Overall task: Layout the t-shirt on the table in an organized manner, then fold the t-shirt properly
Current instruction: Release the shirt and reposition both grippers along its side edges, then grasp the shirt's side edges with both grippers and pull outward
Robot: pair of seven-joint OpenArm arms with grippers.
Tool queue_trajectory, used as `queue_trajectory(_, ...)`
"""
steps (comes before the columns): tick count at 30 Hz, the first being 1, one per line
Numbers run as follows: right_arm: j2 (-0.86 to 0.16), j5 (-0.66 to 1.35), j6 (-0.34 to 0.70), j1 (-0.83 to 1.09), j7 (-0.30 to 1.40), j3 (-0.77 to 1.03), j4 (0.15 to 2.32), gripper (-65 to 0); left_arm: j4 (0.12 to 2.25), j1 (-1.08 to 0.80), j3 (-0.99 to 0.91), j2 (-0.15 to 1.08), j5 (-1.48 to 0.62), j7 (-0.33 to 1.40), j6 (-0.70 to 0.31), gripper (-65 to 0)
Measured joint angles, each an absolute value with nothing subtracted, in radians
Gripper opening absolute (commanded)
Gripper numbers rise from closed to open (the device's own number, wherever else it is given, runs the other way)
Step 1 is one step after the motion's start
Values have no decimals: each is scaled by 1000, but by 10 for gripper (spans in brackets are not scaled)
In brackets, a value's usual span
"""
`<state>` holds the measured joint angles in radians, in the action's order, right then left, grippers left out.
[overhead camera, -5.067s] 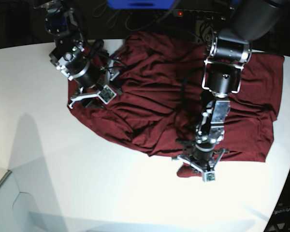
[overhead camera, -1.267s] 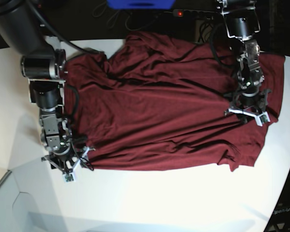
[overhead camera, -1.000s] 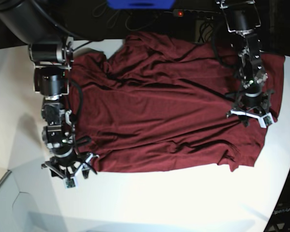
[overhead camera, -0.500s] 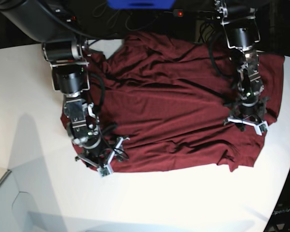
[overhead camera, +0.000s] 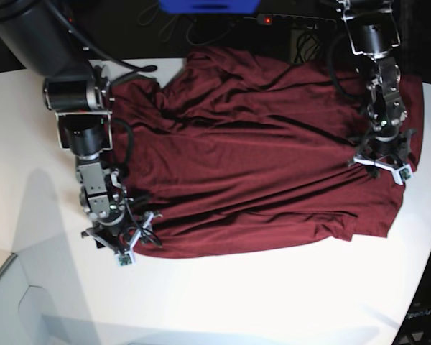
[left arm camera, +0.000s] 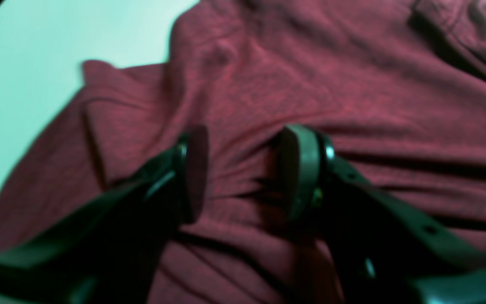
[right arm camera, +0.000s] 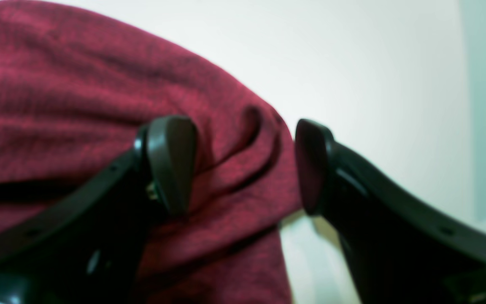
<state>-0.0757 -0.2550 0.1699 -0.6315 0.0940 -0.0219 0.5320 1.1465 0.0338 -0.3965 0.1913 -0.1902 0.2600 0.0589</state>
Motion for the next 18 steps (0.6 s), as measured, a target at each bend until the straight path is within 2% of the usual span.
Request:
queue_trajectory(6,-69,-257,170,-634,109,-22,541,-270,1281,46,-390,179,-187,284,63,-375)
queue_trajectory(11,-52,-259,168,-531,126,-21,789,-269,1414,125,-384,132,-191,268,61,-375)
queue_trajectory(15,-46,-256,168,-390,147,-24,1063,-269,1288,233,-308,121,-176,265,71,-375)
queue_trajectory(18,-28,-256,170,-284,228,-26,1223,-269,1142,287,-260,110,-181,265,59,-373)
